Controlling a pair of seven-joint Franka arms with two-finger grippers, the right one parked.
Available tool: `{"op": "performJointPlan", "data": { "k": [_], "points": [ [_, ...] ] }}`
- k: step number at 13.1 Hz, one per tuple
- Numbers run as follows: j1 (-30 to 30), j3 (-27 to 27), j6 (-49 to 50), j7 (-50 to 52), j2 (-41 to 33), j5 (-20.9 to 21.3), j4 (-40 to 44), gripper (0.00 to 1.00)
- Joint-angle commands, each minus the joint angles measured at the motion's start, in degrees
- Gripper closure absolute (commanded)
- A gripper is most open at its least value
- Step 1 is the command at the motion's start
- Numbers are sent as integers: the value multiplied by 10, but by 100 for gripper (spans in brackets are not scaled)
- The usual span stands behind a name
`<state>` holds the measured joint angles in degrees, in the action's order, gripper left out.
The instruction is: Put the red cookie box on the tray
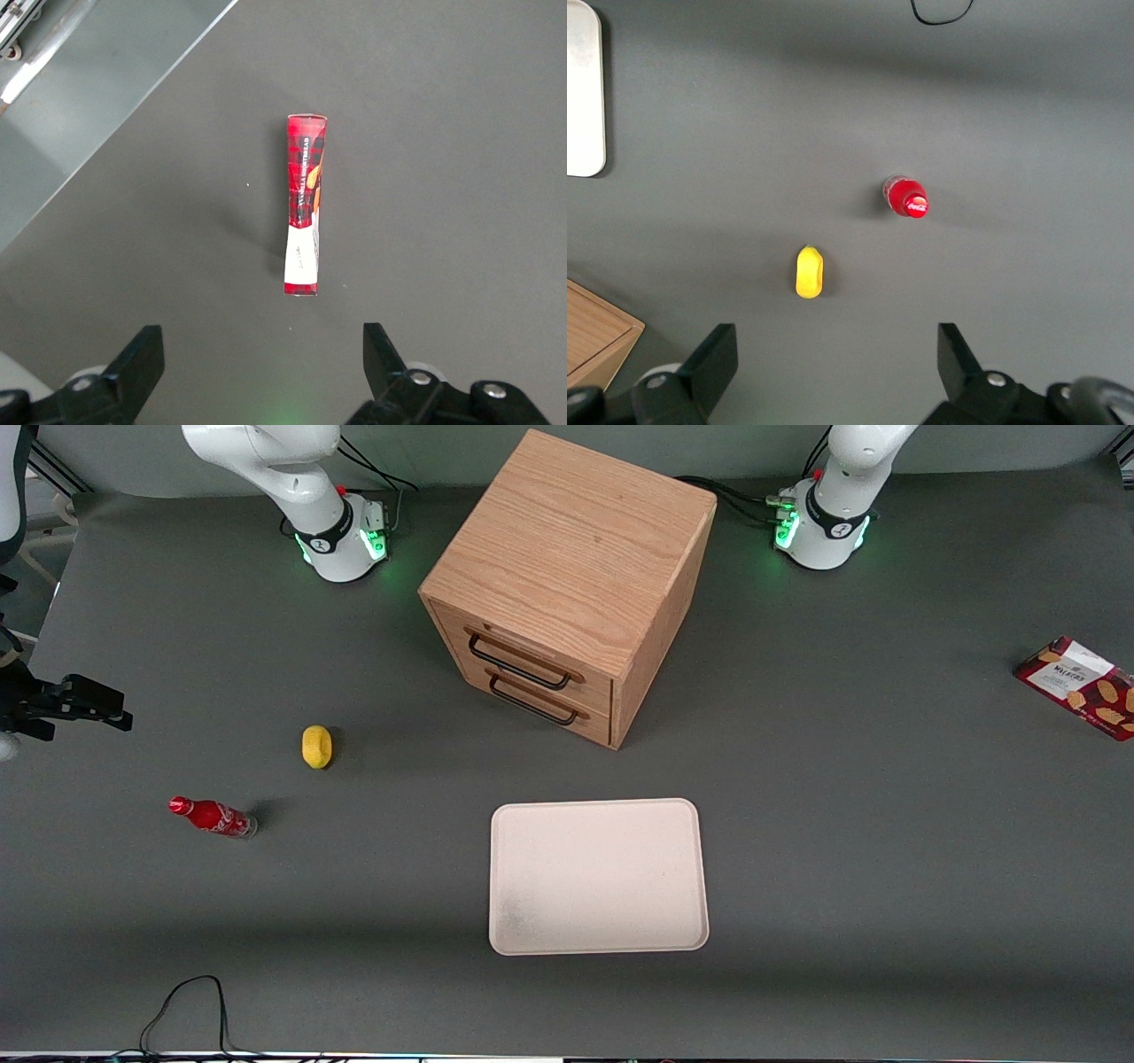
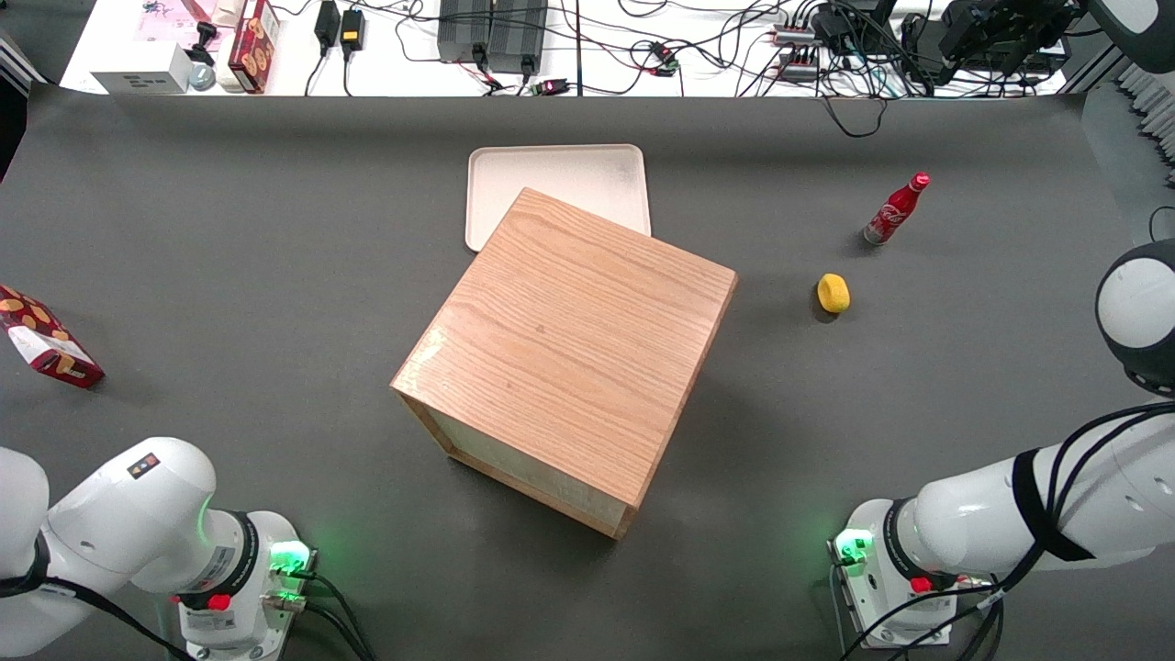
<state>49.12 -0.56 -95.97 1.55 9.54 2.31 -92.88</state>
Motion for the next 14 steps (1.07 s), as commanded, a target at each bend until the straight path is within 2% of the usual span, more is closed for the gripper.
{"op": "performJointPlan", "data": {
  "k": [1,5,8,14],
  "points": [
    [7,2,-70,47,-62,8,-104,0],
    [7,2,-167,64,-59,7,-185,0],
    [5,3,-308,67,-40,2,-279,0],
    [4,4,-432,67,57,-14,-296,0]
  ]
}}
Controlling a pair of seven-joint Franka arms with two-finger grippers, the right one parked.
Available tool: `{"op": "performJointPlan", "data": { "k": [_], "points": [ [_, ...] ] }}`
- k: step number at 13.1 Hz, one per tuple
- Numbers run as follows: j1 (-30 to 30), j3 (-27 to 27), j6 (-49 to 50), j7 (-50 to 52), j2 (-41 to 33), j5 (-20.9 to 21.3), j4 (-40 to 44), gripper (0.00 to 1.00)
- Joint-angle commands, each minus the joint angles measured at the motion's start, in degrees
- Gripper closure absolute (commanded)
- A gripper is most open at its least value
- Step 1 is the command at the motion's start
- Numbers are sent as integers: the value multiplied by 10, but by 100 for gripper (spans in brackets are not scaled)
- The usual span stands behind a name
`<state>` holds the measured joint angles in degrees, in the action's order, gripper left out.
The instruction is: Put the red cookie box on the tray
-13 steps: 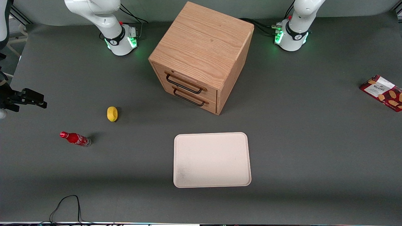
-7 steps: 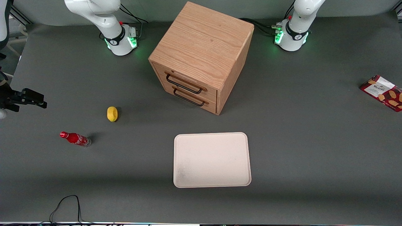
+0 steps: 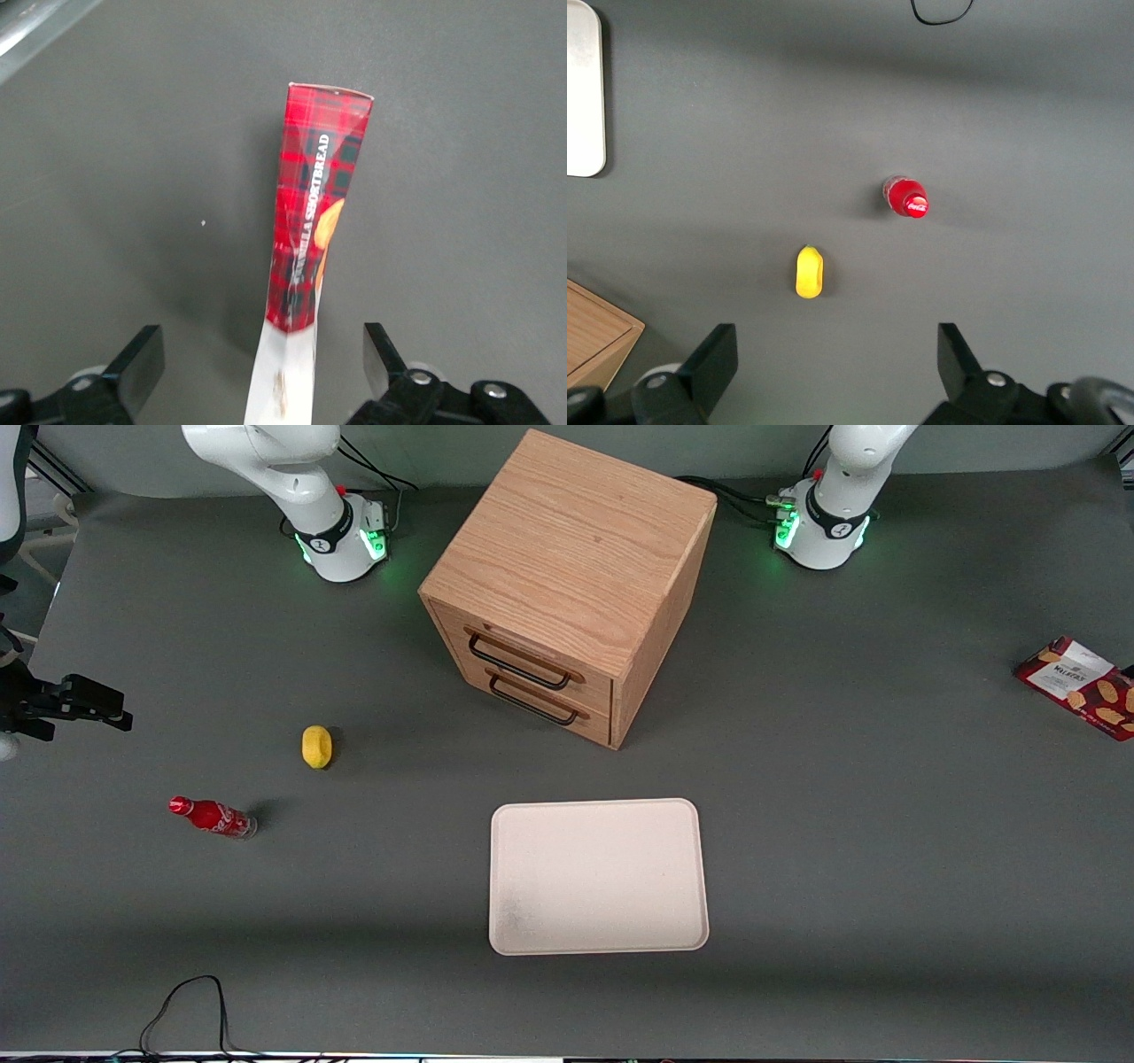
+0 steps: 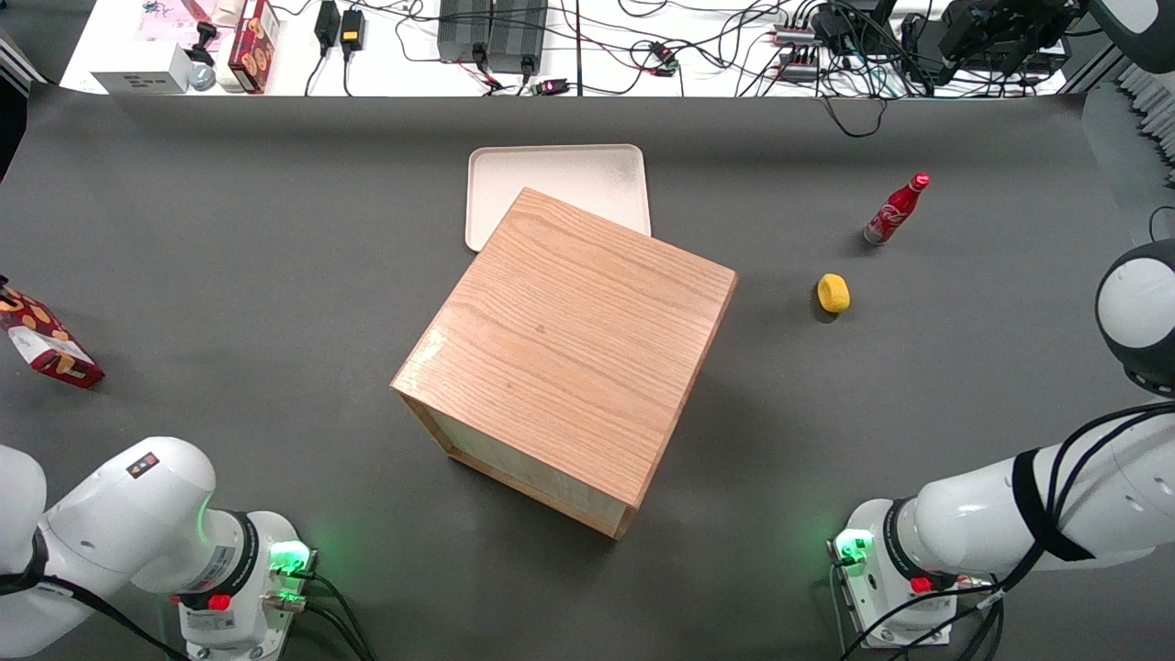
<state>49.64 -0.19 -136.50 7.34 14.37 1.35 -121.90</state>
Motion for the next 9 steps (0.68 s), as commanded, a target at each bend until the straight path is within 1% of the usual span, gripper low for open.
{"op": "performJointPlan", "data": {
  "k": [1,5,9],
  "points": [
    [-2,0,-28,8,15,-5,-6,0],
    [-5,1,-46,8,24,-5,-22,0],
    [-3,1,-73,7,48,-5,-24,0]
  ]
}}
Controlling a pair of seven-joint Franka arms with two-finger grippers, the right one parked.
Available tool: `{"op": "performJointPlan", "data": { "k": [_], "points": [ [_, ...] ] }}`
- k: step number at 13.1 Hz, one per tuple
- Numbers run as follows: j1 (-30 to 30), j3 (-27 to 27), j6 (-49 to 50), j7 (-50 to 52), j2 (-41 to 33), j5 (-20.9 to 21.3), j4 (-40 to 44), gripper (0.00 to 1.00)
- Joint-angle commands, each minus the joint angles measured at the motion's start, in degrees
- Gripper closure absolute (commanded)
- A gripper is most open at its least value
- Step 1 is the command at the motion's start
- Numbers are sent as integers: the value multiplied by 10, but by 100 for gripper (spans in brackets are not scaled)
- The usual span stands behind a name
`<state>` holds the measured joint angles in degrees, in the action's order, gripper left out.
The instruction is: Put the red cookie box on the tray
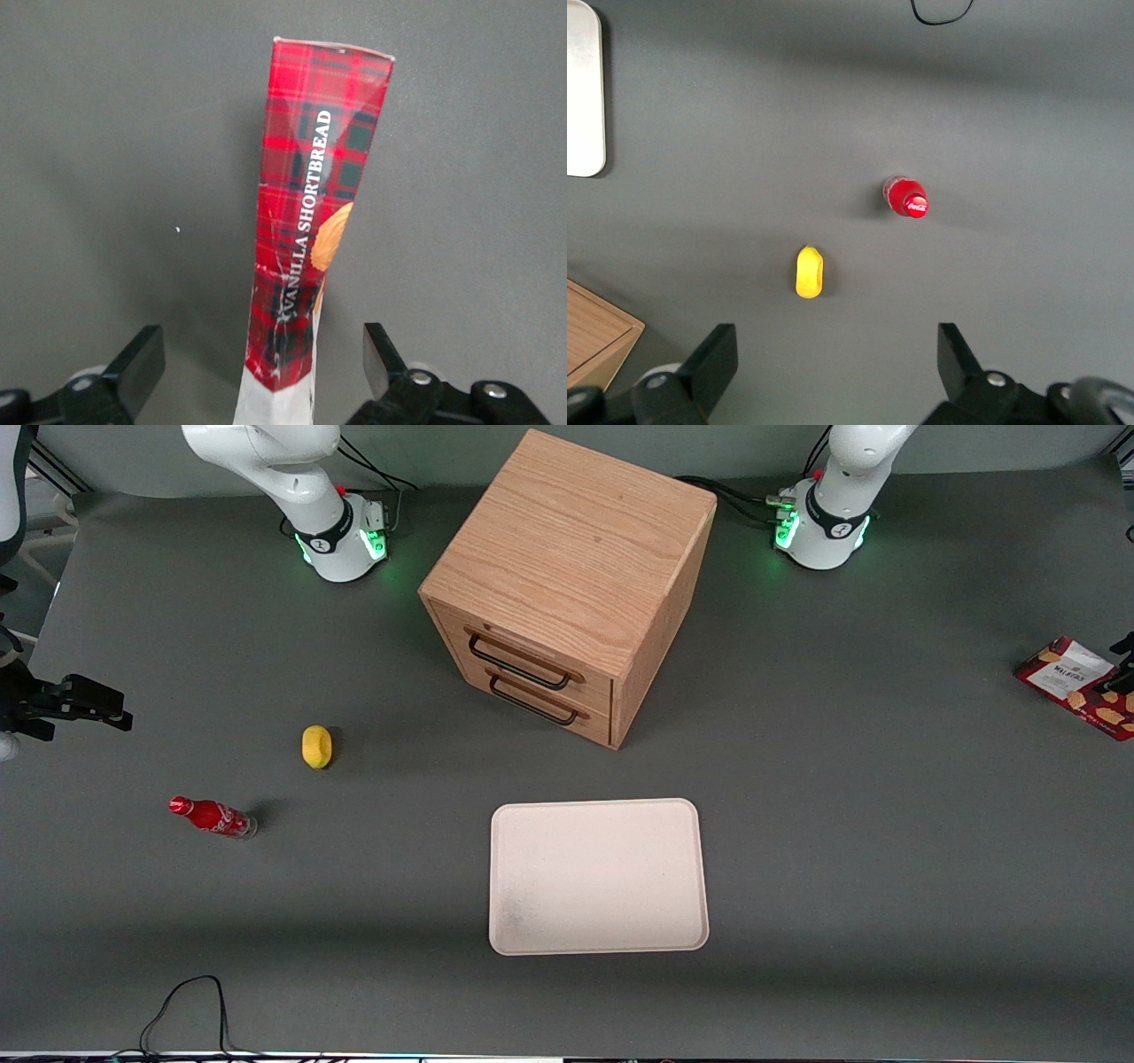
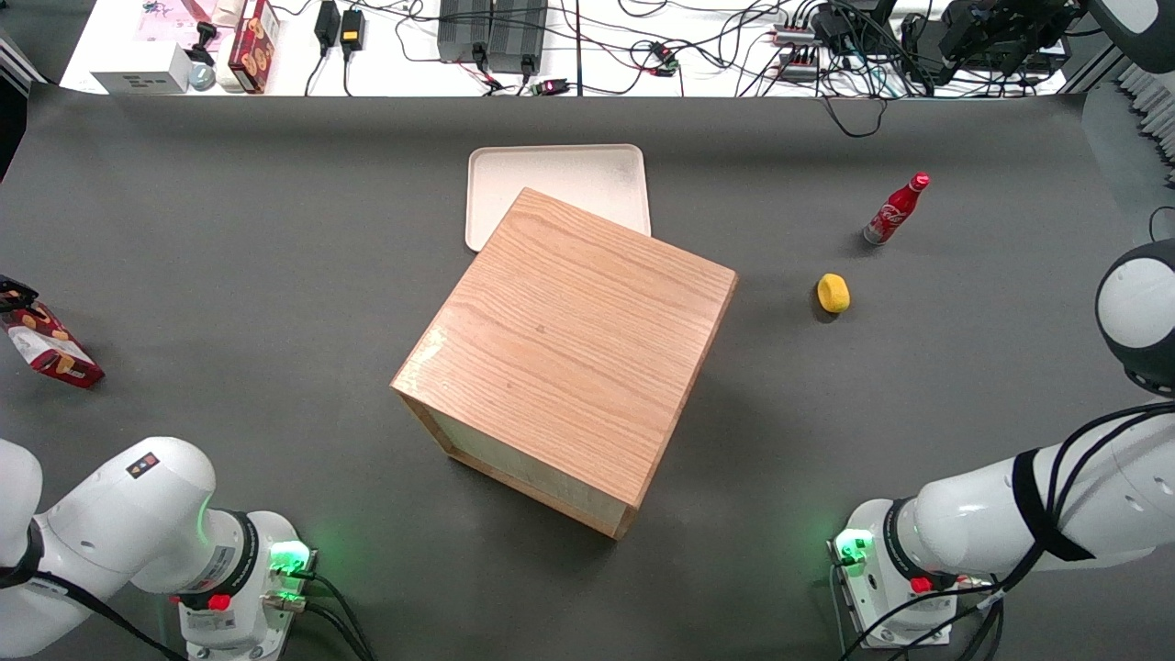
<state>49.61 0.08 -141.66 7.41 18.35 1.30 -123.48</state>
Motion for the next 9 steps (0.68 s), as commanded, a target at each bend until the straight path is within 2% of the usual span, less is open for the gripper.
{"op": "performJointPlan", "data": {
  "k": [1,3,4,5,7,9],
  "points": [
    [-3,-2,-25,7,14,-4,-6,0],
    [-4,-2,-33,7,19,-4,-4,2],
    [-5,-2,-32,7,20,-4,-4,13],
    [-5,-2,-27,8,20,-4,-2,30],
    [-6,-2,-24,8,19,-4,2,70],
    [-5,-2,-20,5,19,-4,10,95]
  ]
}}
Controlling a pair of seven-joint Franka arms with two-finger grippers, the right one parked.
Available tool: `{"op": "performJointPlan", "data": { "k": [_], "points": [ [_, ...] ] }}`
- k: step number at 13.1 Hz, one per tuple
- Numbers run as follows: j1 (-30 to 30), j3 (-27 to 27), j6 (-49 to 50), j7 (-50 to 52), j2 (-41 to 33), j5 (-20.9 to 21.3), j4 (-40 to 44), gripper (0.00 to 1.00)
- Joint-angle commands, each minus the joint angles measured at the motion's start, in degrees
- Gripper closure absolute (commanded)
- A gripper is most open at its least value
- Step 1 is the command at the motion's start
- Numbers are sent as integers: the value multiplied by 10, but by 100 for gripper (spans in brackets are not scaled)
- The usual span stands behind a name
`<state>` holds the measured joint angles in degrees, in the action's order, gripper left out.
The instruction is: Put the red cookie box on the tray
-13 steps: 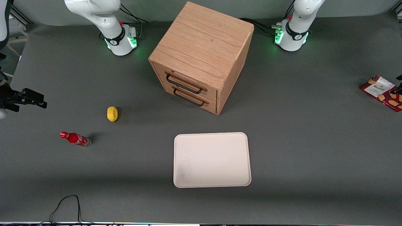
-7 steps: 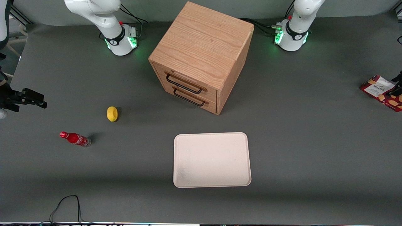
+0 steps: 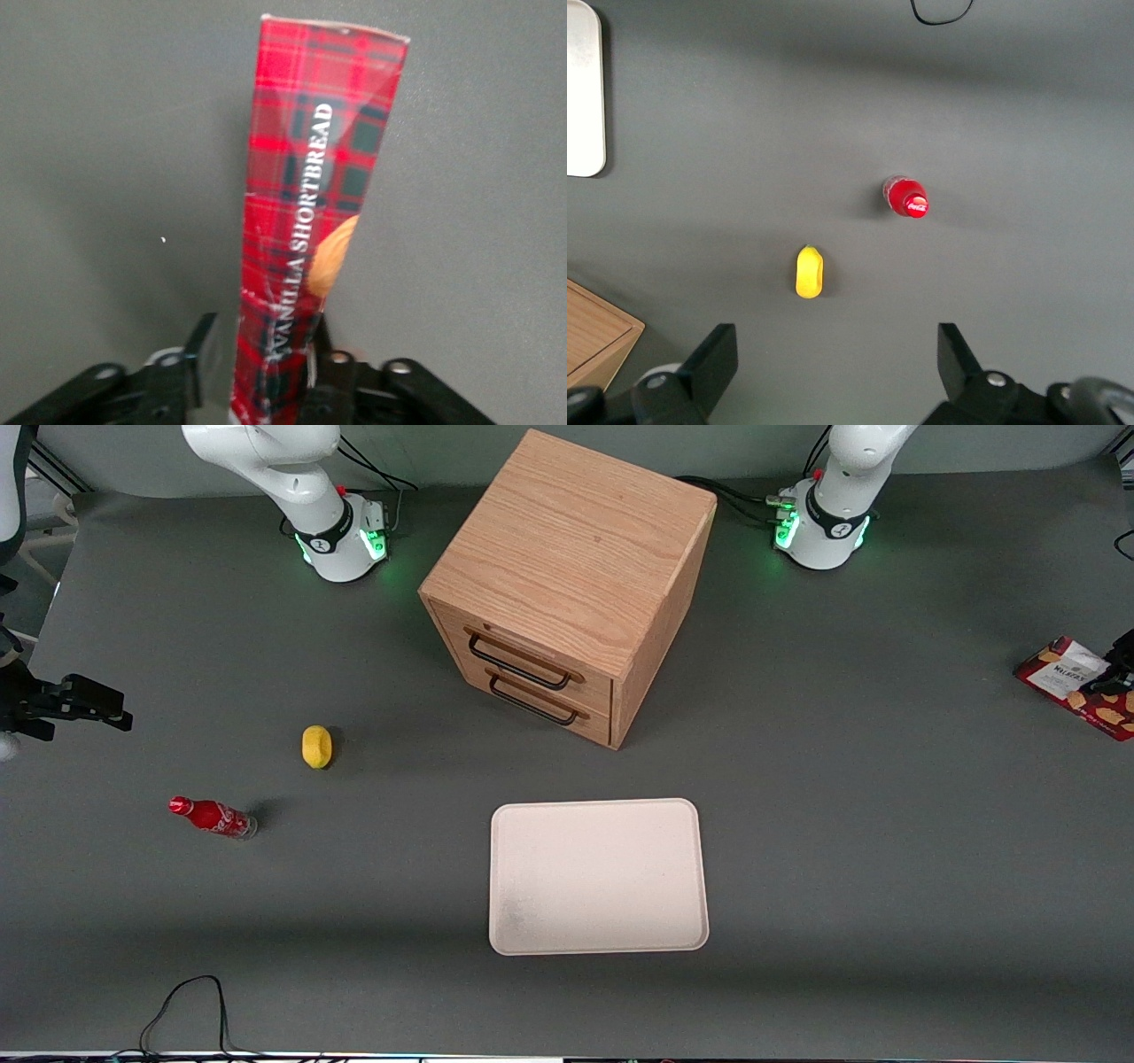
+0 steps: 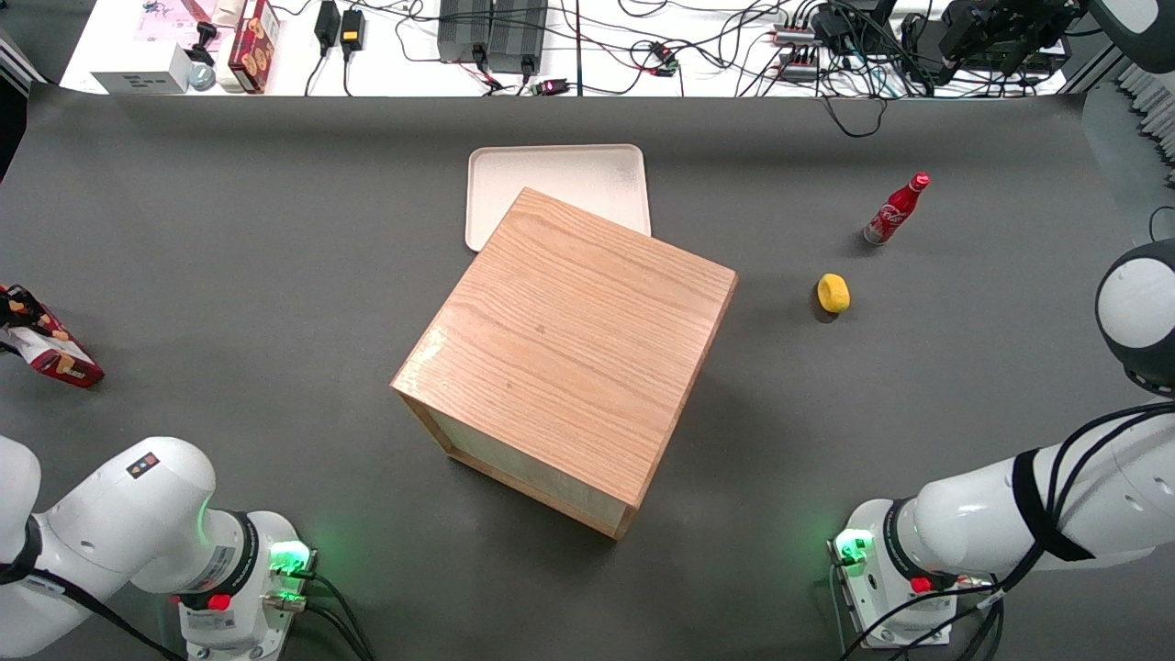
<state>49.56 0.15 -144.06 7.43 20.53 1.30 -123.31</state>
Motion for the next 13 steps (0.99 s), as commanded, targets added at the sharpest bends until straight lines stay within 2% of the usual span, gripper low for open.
{"op": "performJointPlan", "data": {
  "k": [1,5,7,11,13],
  "points": [
    [-5,-2,5,4,-4,-4,9,100],
    [-10,0,11,4,-13,-3,9,100],
    [-22,0,53,3,-32,-2,19,100],
    [-39,0,230,-2,-78,11,112,100],
    [-54,0,323,-51,-100,25,173,100]
  ]
}}
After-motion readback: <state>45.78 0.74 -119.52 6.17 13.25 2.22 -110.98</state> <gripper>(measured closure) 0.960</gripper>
